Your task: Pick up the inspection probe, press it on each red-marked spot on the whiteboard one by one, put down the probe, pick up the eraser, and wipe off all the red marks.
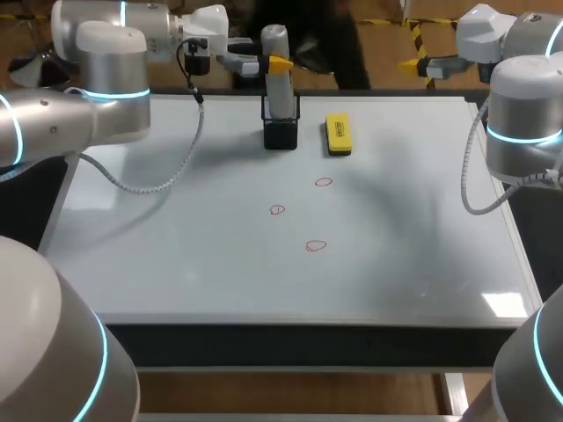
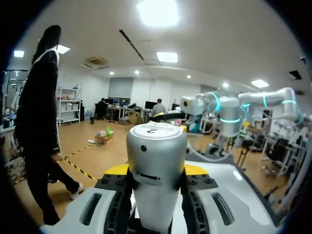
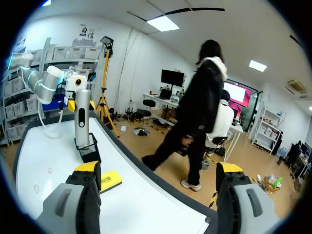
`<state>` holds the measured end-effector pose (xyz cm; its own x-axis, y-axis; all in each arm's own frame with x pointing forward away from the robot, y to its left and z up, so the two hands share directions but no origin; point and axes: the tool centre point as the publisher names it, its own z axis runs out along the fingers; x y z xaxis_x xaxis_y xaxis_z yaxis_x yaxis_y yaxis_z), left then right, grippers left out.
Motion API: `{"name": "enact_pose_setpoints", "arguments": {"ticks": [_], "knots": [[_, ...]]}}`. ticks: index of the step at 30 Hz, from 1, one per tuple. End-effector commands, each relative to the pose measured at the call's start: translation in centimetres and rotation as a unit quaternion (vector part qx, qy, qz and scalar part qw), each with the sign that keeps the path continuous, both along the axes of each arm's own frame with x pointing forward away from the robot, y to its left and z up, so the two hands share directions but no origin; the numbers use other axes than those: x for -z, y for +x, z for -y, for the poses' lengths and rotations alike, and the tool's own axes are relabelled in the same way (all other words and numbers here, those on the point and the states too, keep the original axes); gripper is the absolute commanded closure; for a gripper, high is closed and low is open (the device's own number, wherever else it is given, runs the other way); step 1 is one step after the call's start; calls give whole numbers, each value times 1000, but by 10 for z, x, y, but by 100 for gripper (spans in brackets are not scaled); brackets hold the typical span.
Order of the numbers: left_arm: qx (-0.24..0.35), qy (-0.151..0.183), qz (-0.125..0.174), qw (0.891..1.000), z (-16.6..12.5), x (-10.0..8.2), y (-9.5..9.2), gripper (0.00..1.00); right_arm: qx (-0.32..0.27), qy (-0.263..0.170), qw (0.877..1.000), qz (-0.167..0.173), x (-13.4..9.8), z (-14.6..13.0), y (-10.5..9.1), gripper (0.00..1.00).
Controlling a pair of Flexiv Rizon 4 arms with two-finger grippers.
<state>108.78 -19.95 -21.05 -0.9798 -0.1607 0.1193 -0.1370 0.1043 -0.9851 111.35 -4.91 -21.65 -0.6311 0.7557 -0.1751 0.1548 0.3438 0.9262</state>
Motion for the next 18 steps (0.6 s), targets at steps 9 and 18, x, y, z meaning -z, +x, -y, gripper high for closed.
{"name": "enact_pose_setpoints", "arguments": {"ticks": [9, 18], "knots": [[-14, 15, 11, 1000, -16, -35, -11, 100, 0, 0, 1000, -1, 0, 0, 0, 0], [-26, 10, 18, 999, -45, -49, -18, 100, 0, 0, 1000, -1, 0, 0, 0, 0]]}}
